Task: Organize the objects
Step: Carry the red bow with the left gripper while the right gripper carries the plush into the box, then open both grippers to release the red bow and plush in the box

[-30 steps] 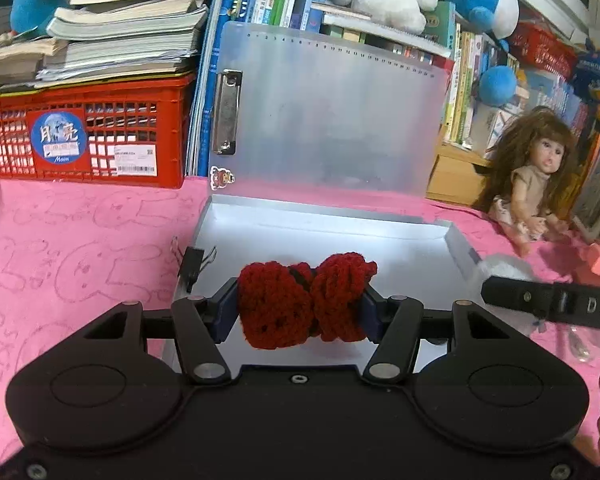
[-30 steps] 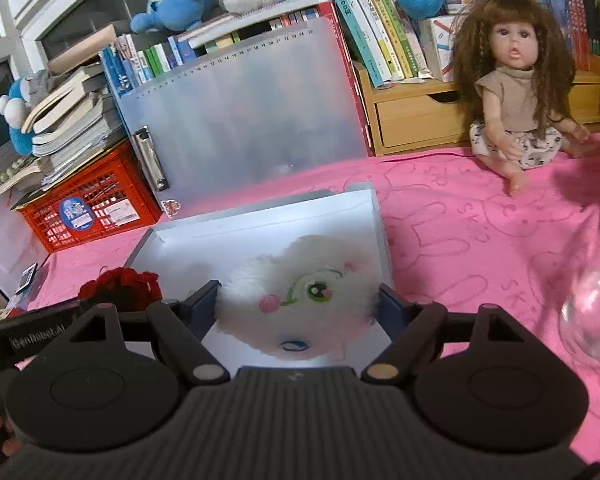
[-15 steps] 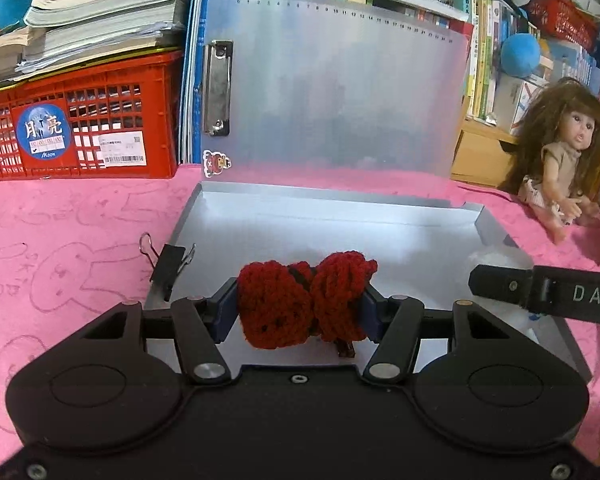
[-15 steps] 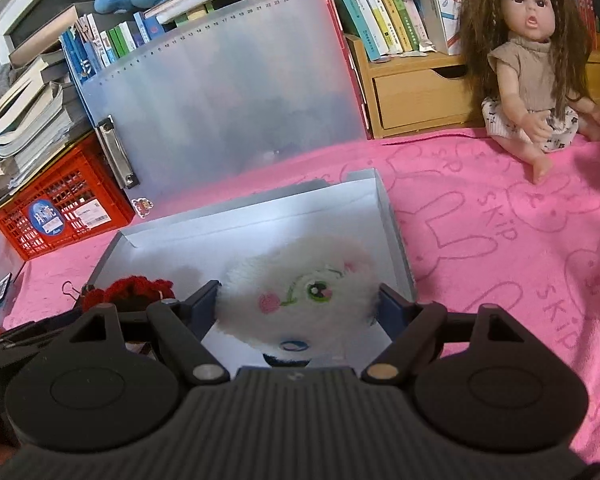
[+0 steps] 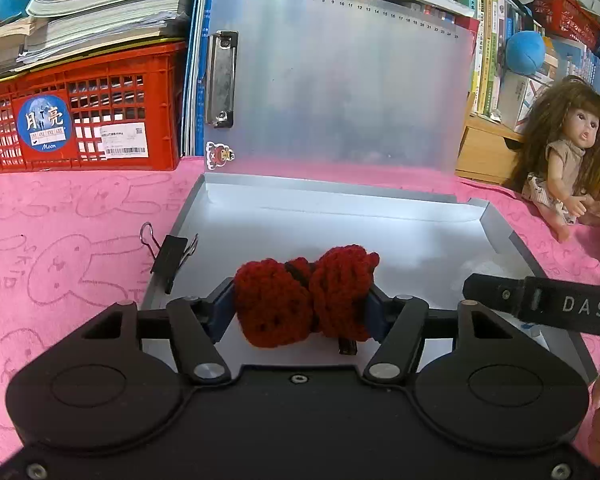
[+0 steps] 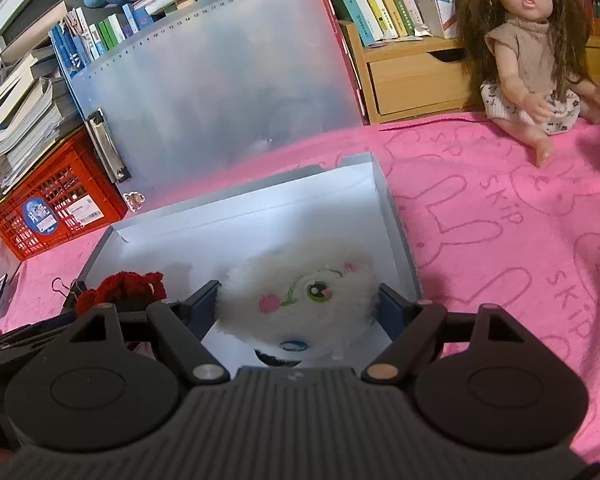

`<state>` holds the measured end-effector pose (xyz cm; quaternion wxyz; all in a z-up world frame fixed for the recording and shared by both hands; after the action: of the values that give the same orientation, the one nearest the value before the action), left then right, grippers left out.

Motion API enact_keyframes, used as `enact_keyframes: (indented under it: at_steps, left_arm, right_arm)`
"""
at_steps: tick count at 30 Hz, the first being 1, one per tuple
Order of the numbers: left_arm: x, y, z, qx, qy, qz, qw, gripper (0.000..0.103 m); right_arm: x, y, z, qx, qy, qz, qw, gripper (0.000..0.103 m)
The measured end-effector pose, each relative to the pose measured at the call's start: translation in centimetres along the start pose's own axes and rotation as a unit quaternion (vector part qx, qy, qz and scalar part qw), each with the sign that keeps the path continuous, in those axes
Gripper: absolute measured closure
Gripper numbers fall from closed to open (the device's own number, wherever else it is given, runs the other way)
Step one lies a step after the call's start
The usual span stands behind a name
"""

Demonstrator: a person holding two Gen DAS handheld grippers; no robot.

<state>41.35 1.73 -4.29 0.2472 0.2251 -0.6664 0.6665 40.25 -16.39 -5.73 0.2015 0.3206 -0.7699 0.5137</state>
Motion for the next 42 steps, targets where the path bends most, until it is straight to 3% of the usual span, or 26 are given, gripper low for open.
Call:
enact_keyframes:
  at_steps: [8,16,30,42]
  left_arm:
    - [0.5,0.1,0.0,0.001,0.004,0.002,1.0,0.032]
    - [3.2,-0.8,0.7,-0.013,0.019,0.032,0.9992,0.02]
    - [9.9,-0.3,1.2,-0.052,0.032,0.069,0.9957,0.016]
    - [15.9,4.1,1.1,-0.075,0.047,0.084,0.9925,0.016]
  right_arm:
    - [0.3,0.1,-0.2,-0.001,-0.01,0.003,1.0,0.016]
    - [2.6,-0.8,-0.5,-0.007,-0.028,0.025,0.999,0.012]
    - [10.1,0.6,-1.4,0.047,-0.055,0.076,0.994,0.008]
    - [15.4,4.3,-2.5,0.095,-0.079,0.096,0.988,0.006]
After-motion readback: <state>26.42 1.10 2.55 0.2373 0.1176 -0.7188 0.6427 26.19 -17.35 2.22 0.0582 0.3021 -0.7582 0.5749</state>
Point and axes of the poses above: each gripper's, at about its wrist camera, not at the fingertips, and x roughly against the way its jaws point, z to its right, y to its underside, the point moved 10 cm from there along -x, roughly the way its jaws point, and after that the axes turned 7 degrees about -x, right-handed, at the moved point
